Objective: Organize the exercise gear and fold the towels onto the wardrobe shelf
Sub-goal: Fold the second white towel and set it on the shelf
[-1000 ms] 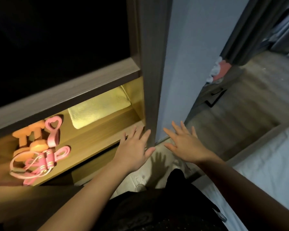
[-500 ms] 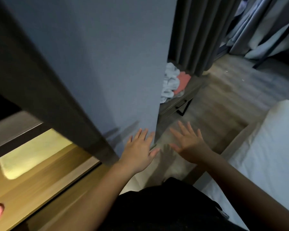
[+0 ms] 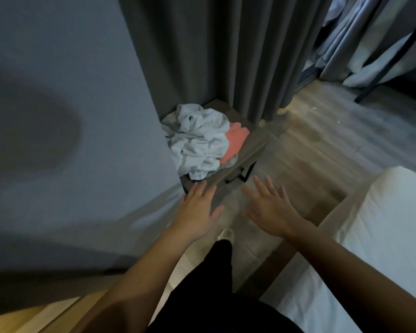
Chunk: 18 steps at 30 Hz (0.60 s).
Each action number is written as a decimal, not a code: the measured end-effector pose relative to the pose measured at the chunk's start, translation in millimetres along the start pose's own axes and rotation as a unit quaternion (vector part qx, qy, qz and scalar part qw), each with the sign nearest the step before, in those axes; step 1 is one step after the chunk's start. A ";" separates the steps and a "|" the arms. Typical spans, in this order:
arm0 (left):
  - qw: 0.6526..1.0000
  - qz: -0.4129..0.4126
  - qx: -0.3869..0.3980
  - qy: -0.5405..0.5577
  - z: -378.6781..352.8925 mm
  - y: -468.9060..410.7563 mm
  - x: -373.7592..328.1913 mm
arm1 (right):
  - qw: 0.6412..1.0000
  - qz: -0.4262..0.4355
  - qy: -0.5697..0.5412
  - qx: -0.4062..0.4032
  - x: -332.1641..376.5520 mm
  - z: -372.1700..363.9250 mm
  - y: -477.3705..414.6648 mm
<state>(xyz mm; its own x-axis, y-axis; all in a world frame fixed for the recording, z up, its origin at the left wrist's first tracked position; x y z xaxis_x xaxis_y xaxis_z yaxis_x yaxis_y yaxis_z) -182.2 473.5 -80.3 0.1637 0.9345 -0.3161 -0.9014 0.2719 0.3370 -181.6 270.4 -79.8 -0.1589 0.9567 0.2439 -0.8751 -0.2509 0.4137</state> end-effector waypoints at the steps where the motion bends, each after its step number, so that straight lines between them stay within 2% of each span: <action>1: 1.000 0.003 -0.003 0.000 2.2 -15.3 -1.1 | 1.000 0.000 -0.001 0.006 -7.6 3.1 -13.1; 11: 0.996 0.084 0.018 0.027 10.2 -157.0 11.8 | 0.997 0.032 0.026 0.058 -74.5 53.3 -155.3; 18: 0.972 0.220 0.008 0.078 14.6 -228.8 39.5 | 0.992 0.079 -0.007 0.094 -84.5 92.5 -246.9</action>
<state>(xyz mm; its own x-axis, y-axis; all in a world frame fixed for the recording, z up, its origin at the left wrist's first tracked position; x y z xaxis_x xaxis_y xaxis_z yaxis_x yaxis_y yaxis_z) 36.4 451.5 -156.9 -0.2999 0.9152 -0.2692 -0.8636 -0.1406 0.4841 90.2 237.8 -121.5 -0.2793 0.9018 0.3296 -0.7391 -0.4211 0.5258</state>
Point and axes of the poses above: each hand's wrist, its own y-axis away from the middle knuckle, its own z-axis out of the back of the hand, x = y × z, the point moved 2 cm from there along -y, towards the middle knuckle, and after that the axes turned 6 degrees about -y, right-handed, at the moved point
